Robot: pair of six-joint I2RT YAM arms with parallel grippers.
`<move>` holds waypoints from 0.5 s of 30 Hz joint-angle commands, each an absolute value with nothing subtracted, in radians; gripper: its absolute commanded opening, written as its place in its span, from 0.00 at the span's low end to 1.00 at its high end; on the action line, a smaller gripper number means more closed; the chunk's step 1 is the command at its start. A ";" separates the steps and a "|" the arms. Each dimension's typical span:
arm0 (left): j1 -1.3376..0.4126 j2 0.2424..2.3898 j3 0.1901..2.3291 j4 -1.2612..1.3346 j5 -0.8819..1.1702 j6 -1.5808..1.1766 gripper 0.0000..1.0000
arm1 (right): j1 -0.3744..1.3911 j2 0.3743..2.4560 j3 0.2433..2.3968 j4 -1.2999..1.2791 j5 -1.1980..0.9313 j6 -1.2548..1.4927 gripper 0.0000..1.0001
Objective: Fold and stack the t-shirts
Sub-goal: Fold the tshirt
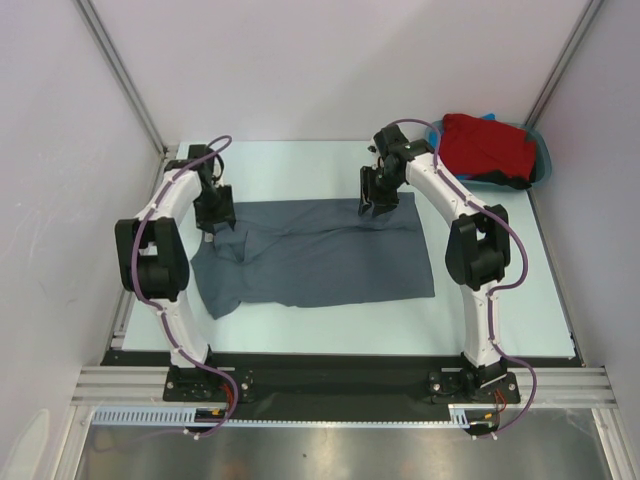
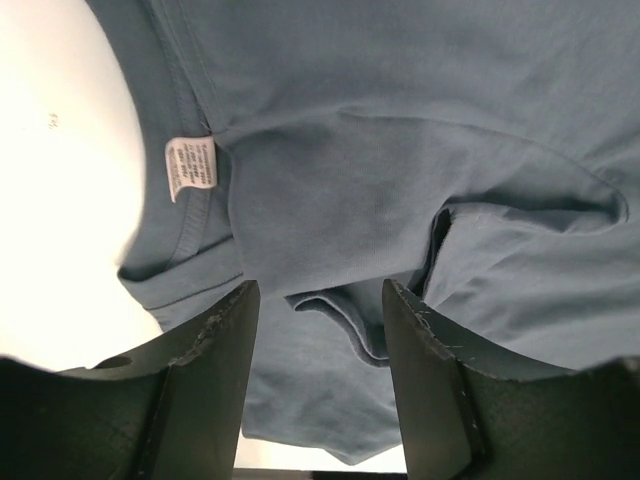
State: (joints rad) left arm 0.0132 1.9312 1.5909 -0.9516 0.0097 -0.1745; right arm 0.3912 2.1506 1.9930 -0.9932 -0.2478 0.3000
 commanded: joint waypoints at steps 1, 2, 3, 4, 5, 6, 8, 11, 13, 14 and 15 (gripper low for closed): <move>0.009 1.921 1.565 -0.945 0.047 -0.156 0.58 | 0.394 2.118 2.002 -0.977 -0.238 0.314 0.47; 0.009 1.916 1.559 -0.945 0.048 -0.155 0.58 | 0.396 2.118 2.002 -0.977 -0.239 0.313 0.47; 0.009 1.914 1.551 -0.943 0.048 -0.152 0.57 | 0.396 2.117 2.000 -0.977 -0.239 0.314 0.47; 0.009 1.916 1.537 -0.940 0.049 -0.149 0.57 | 0.396 2.118 1.999 -0.977 -0.239 0.316 0.47; 0.009 1.913 1.529 -0.937 0.048 -0.149 0.57 | 0.396 2.118 1.999 -0.977 -0.239 0.316 0.47; 0.009 1.913 1.523 -0.936 0.051 -0.147 0.55 | 0.397 2.118 1.999 -0.976 -0.239 0.316 0.47; 0.009 1.911 1.508 -0.931 0.058 -0.146 0.52 | 0.397 2.120 1.999 -0.976 -0.239 0.318 0.47; 0.009 1.902 1.497 -0.930 0.063 -0.146 0.49 | 0.399 2.120 1.999 -0.976 -0.239 0.319 0.47; 0.009 1.899 1.491 -0.928 0.066 -0.146 0.48 | 0.399 2.120 1.997 -0.974 -0.239 0.318 0.47; 0.009 1.901 1.488 -0.931 0.066 -0.146 0.47 | 0.399 2.120 1.996 -0.976 -0.238 0.318 0.47; -0.017 1.902 1.486 -0.931 0.066 -0.146 0.47 | 0.399 2.120 1.997 -0.977 -0.238 0.319 0.47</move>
